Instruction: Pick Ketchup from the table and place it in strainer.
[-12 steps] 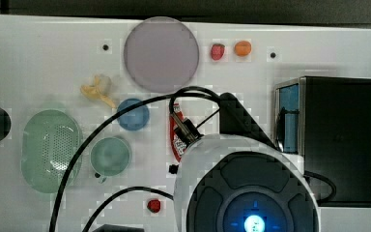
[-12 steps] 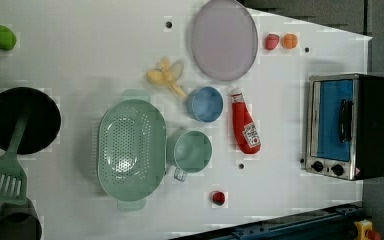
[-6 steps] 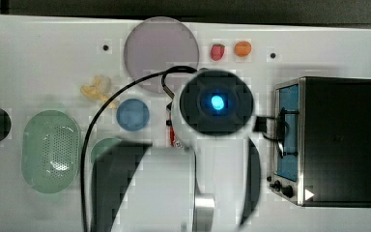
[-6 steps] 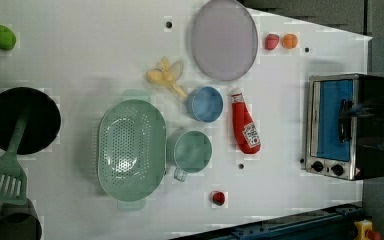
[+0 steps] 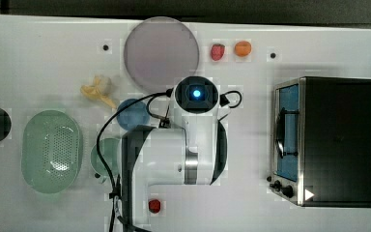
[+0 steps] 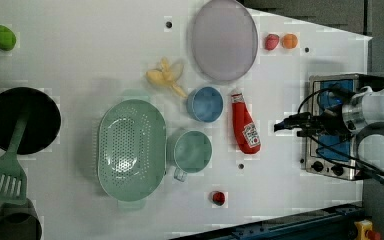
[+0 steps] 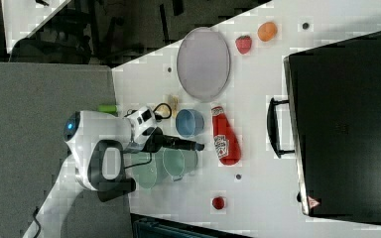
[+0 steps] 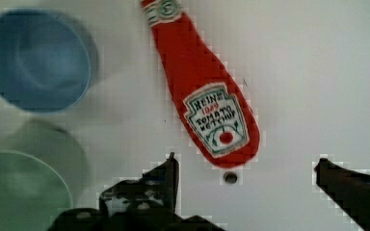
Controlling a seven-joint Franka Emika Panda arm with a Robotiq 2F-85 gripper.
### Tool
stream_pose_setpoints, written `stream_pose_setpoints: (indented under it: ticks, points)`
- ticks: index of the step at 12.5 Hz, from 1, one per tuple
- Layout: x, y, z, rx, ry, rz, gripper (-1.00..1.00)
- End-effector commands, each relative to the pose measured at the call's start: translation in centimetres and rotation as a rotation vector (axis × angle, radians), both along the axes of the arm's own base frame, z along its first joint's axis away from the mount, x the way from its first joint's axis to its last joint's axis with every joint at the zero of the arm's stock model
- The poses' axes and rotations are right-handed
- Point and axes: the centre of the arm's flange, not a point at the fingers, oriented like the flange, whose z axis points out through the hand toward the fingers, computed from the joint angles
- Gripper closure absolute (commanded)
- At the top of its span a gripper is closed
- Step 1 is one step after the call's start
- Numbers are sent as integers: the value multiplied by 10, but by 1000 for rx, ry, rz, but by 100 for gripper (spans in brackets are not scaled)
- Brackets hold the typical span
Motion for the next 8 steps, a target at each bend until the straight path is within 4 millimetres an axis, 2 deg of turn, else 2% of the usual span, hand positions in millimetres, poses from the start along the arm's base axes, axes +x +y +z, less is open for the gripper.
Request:
stream_pose_setpoints:
  ticks: [1, 5, 8]
  points:
    - [9, -9, 22, 39, -166, 326, -100]
    - [-10, -12, -38, 52, -148, 349, -100]
    - [-16, -13, -78, 54, -161, 347, -100]
